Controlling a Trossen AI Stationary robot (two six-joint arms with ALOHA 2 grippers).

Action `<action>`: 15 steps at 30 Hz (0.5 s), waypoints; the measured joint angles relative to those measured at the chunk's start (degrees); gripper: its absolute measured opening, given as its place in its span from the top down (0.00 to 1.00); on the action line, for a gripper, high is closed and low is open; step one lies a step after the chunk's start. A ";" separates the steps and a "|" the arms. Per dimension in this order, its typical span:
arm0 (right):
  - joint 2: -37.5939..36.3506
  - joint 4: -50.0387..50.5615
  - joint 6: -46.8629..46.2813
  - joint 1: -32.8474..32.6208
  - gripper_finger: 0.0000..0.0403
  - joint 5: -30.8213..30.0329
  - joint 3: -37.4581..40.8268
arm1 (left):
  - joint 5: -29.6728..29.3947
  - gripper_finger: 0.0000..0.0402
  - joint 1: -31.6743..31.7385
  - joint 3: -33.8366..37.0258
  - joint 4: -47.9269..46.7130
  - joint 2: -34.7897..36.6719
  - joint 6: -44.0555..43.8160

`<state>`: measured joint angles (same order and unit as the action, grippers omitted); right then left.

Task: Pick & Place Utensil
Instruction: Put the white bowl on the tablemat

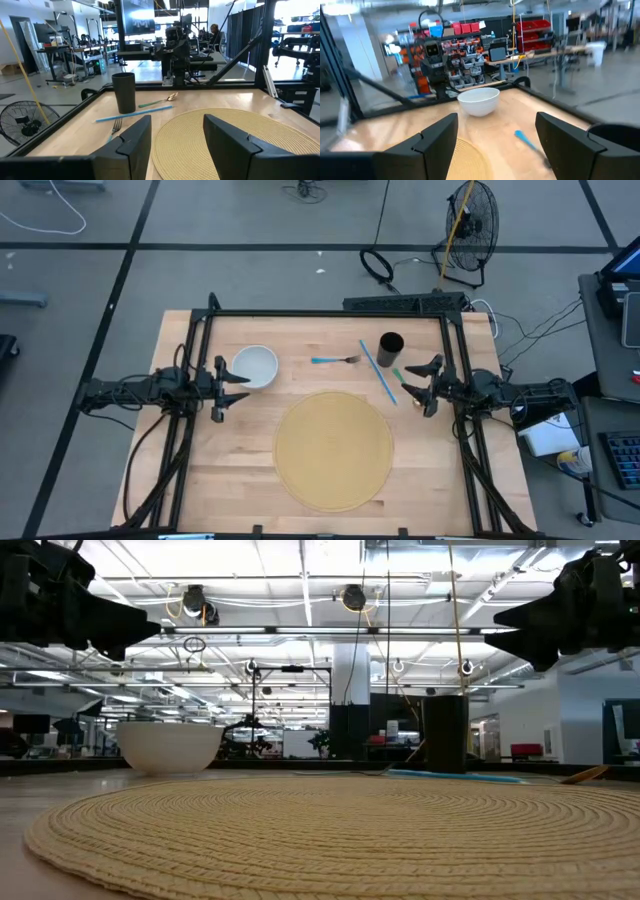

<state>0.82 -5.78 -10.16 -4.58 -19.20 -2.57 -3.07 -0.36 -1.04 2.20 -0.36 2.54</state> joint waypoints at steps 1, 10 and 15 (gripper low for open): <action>-0.01 0.00 -2.32 0.00 0.35 -0.02 0.02 | 0.00 0.54 0.00 0.00 0.53 0.00 -0.32; -0.02 -0.10 -5.72 0.00 0.35 -0.31 0.00 | 0.07 0.54 0.00 -0.02 9.88 0.00 -14.52; -0.02 -0.18 -5.69 -0.02 0.35 -0.33 0.02 | 0.07 0.54 0.00 -0.02 10.00 0.00 -16.02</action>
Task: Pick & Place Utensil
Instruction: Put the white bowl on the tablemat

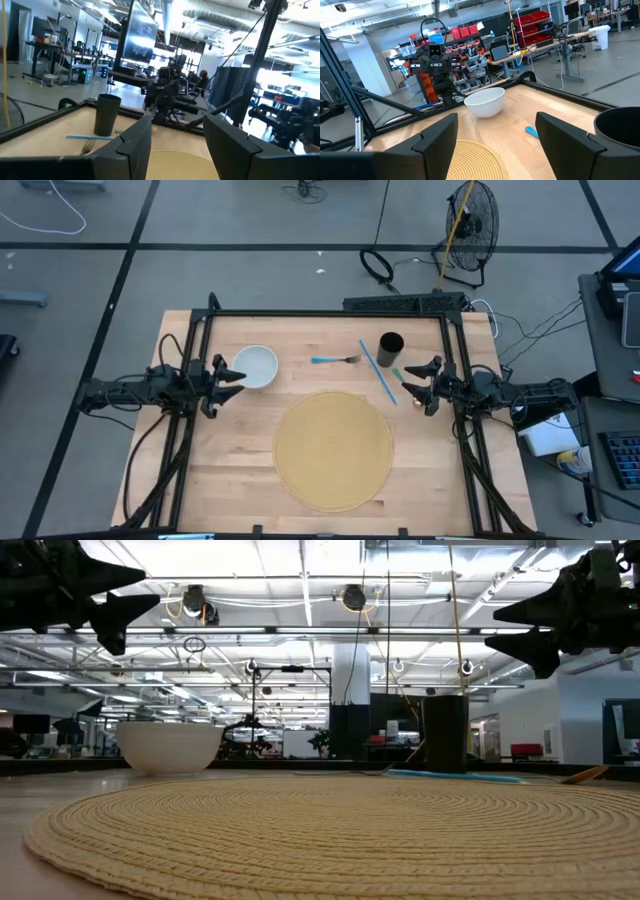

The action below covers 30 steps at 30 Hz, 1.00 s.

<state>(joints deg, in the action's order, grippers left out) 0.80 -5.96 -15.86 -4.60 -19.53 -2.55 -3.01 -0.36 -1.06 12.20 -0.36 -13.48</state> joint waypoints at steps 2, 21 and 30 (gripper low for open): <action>0.00 0.01 0.00 0.00 0.35 0.00 -0.01 | 0.04 0.54 0.00 0.00 0.02 0.00 -1.01; 0.00 0.12 0.10 0.00 0.35 -2.95 0.00 | -10.47 0.54 0.00 0.00 -1.44 0.00 -5.31; 0.02 0.23 3.19 0.00 0.35 -1.31 -0.02 | -3.13 0.54 -0.04 0.00 -1.67 0.00 -3.23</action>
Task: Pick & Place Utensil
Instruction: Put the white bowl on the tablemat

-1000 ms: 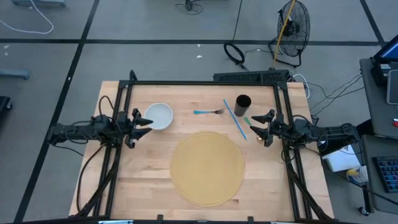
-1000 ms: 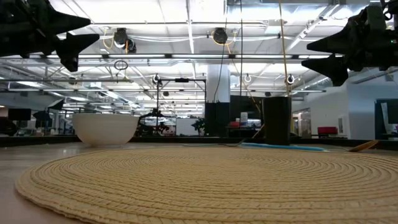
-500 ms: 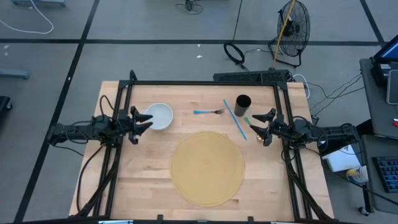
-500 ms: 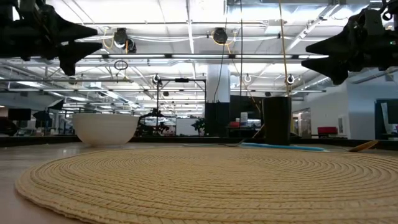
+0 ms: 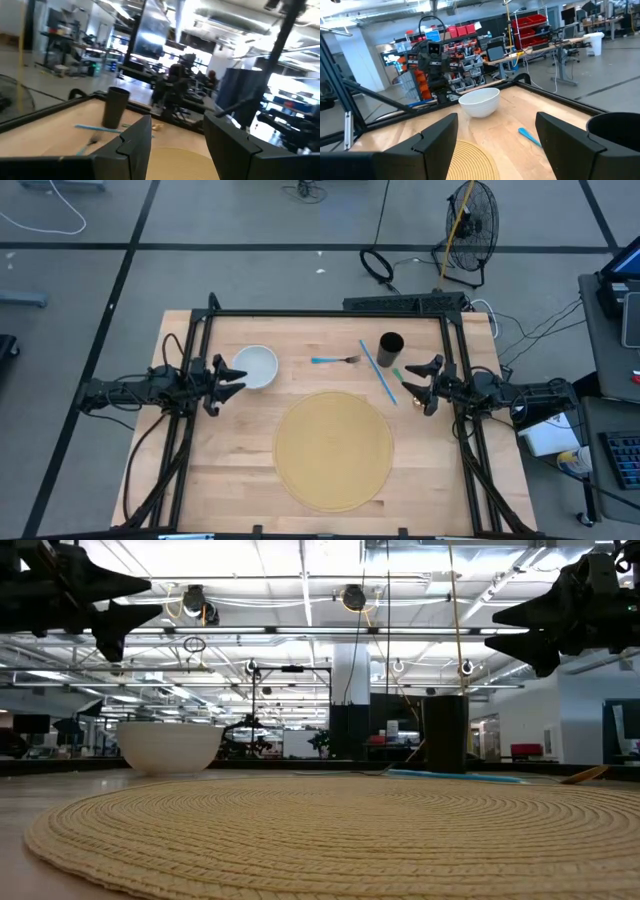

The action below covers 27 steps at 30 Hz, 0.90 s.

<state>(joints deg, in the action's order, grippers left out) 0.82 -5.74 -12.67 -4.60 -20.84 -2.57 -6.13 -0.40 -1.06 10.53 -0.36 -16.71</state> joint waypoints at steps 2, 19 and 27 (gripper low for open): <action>0.02 -0.02 0.08 0.02 0.35 -0.03 0.02 | -0.30 0.54 0.00 0.02 0.56 0.00 -0.06; 0.02 -15.70 8.95 0.00 0.35 9.27 -0.21 | 6.54 0.54 0.06 0.00 33.81 -14.19 21.74; 1.63 -21.19 14.48 0.00 0.35 10.57 -4.44 | 1.27 0.54 1.20 -6.93 31.35 -15.81 31.00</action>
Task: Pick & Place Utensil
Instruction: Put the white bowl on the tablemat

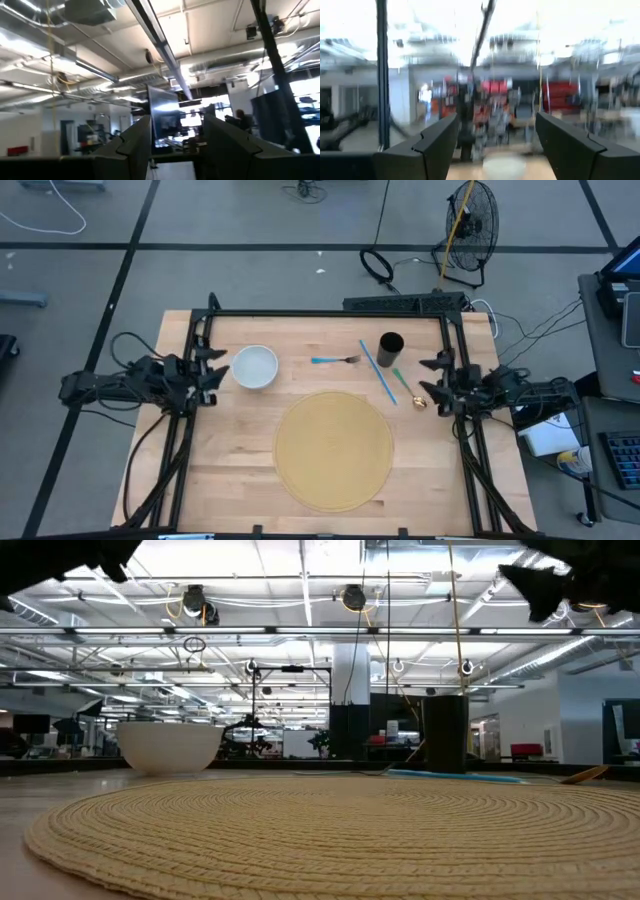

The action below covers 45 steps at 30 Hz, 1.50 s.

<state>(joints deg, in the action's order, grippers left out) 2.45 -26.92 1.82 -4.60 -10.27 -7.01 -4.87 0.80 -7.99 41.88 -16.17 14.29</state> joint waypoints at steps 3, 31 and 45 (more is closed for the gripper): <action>2.34 -5.91 4.38 0.02 0.35 1.38 -0.44 | -0.01 0.54 -0.03 -2.84 -0.07 -0.78 3.25; 42.88 15.09 8.05 0.02 0.35 -6.10 -34.38 | -21.92 0.54 7.89 -39.77 -63.91 -29.56 -16.59; 43.70 16.78 2.06 0.00 0.35 7.60 -34.86 | -3.13 0.54 35.04 -58.57 -89.29 -52.21 -18.71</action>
<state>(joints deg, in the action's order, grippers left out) 46.15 -10.14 3.88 -4.61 -2.66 -41.87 -7.99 35.85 -66.56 -47.40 -68.37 -4.42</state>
